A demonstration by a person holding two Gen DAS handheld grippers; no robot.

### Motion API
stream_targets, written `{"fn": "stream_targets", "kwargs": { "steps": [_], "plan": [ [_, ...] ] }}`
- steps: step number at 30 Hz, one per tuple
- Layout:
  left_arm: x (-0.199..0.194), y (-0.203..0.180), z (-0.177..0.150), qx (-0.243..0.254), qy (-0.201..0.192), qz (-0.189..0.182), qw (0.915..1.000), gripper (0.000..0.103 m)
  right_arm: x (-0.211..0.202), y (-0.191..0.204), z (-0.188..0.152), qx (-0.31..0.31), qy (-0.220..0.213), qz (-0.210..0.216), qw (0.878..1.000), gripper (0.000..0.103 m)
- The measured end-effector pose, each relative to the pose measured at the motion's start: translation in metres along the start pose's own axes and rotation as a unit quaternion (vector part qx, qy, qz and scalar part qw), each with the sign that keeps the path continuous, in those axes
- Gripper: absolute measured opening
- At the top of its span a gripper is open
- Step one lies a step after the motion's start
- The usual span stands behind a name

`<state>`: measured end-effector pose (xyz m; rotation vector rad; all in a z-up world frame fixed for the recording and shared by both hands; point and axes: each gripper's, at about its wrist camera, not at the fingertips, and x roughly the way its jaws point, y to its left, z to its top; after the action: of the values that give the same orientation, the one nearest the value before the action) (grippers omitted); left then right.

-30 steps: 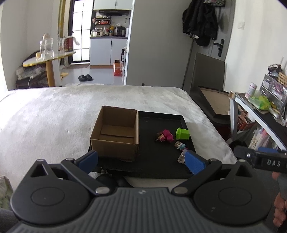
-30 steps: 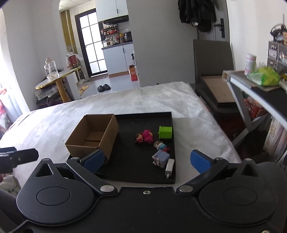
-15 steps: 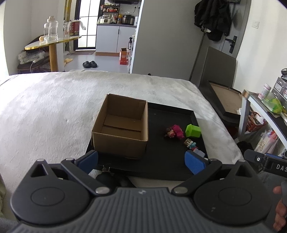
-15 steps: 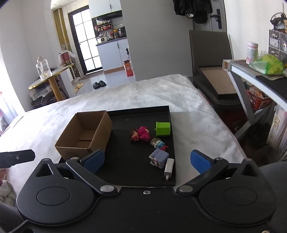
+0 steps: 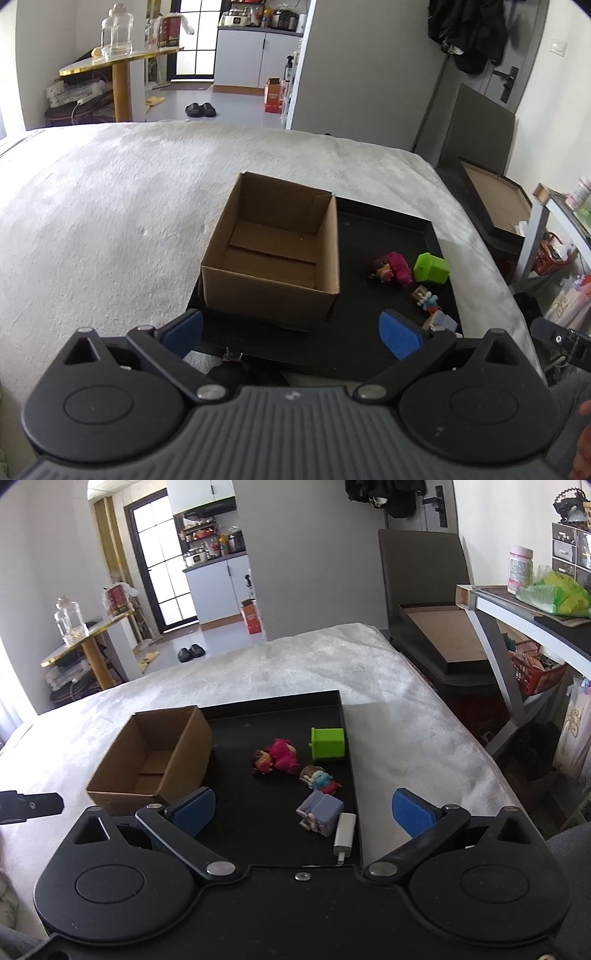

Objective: Organize rigid objects
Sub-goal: 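Move the right gripper to the lavender cube figure and close on it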

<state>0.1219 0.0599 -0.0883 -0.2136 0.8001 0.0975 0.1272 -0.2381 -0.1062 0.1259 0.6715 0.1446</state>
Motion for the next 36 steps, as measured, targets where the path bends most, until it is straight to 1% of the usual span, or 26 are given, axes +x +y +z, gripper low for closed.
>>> {"fn": "stream_targets", "kwargs": {
  "steps": [4, 11, 15, 17, 20, 22, 24, 26, 31, 36],
  "plan": [
    [0.014, 0.007, 0.004, -0.015, 0.009, 0.003, 0.9999, 0.1, 0.013, -0.003, -0.002, 0.005, 0.005, -0.01, 1.0, 0.103],
    [0.032, 0.017, 0.012, -0.024, 0.012, 0.02, 0.9994, 0.1, 0.037, -0.01, -0.006, 0.013, 0.013, -0.023, 1.0, 0.102],
    [0.043, 0.021, 0.018, -0.021, 0.012, 0.033, 0.9992, 0.1, 0.053, -0.01, -0.009, 0.014, 0.025, -0.026, 0.999, 0.103],
    [0.049, 0.024, 0.021, -0.022, 0.012, 0.039, 0.9989, 0.1, 0.062, -0.008, -0.012, 0.006, 0.029, -0.041, 0.999, 0.103],
    [0.058, 0.029, 0.026, -0.024, 0.01, 0.05, 0.9984, 0.1, 0.078, -0.009, -0.014, 0.01, 0.042, -0.04, 0.998, 0.102],
    [0.064, 0.032, 0.03, -0.024, 0.011, 0.056, 0.9981, 0.097, 0.089, -0.01, -0.016, 0.017, 0.05, -0.028, 0.998, 0.096],
    [0.073, 0.035, 0.033, -0.024, 0.015, 0.06, 0.9978, 0.093, 0.099, -0.009, -0.018, 0.017, 0.057, -0.024, 0.998, 0.082],
    [0.081, 0.037, 0.037, -0.024, 0.017, 0.064, 0.9976, 0.091, 0.11, -0.009, -0.02, 0.018, 0.066, -0.021, 0.997, 0.077],
    [0.098, 0.041, 0.042, -0.019, 0.019, 0.072, 0.9971, 0.085, 0.134, -0.009, -0.024, 0.027, 0.087, -0.012, 0.996, 0.072],
    [0.116, 0.051, 0.045, -0.027, 0.027, 0.077, 0.9963, 0.072, 0.155, -0.009, -0.026, 0.041, 0.109, -0.002, 0.993, 0.071]
  ]
}}
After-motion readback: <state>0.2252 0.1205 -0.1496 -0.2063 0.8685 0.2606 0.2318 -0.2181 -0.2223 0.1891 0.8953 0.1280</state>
